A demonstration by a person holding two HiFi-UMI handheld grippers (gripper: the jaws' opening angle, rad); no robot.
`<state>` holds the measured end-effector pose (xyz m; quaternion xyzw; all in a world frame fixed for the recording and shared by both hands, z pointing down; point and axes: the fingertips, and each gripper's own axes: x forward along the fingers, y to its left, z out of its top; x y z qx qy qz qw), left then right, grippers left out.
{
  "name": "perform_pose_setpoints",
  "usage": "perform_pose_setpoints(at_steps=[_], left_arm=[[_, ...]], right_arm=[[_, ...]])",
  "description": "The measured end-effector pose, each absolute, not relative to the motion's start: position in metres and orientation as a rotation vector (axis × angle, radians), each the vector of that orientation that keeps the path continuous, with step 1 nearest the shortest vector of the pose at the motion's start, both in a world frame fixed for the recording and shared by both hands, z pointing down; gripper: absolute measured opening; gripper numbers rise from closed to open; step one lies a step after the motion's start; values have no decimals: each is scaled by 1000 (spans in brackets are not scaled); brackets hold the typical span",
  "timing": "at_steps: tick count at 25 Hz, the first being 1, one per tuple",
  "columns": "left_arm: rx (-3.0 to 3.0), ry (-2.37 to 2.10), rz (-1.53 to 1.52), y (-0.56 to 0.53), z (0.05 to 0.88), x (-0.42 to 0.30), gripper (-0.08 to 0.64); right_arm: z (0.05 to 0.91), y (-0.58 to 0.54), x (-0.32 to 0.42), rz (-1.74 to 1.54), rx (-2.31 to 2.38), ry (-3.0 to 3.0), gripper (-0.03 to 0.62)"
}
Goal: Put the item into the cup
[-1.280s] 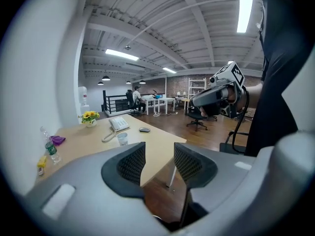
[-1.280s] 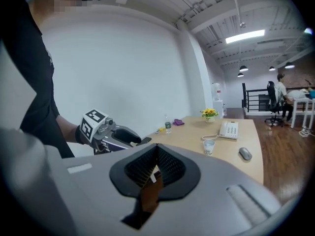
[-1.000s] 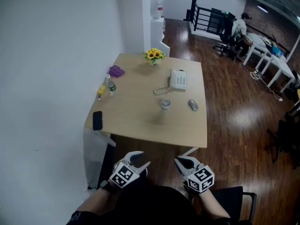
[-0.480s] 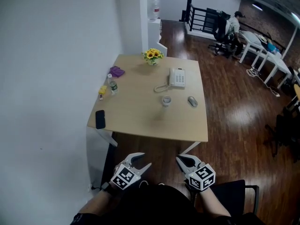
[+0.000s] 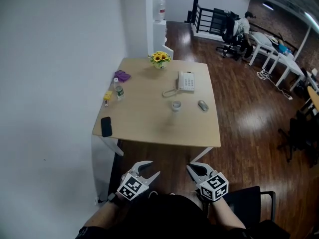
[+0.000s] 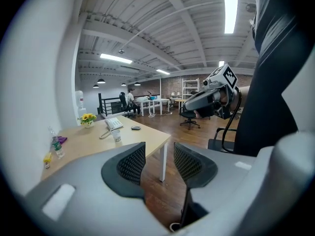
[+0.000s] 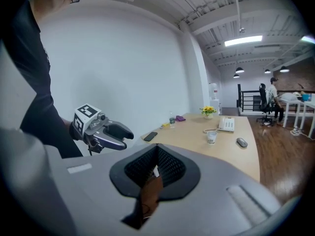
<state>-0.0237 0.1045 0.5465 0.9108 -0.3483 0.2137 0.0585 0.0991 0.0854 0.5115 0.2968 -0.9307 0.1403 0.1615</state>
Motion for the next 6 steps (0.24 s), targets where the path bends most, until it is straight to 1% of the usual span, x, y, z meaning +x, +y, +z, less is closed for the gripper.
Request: perform_pose_setpoints(at_steps=[6], left_arm=[[2768, -1050, 634, 105, 541, -33, 175]], right_arm=[[510, 90, 94, 393, 863, -2654, 8]])
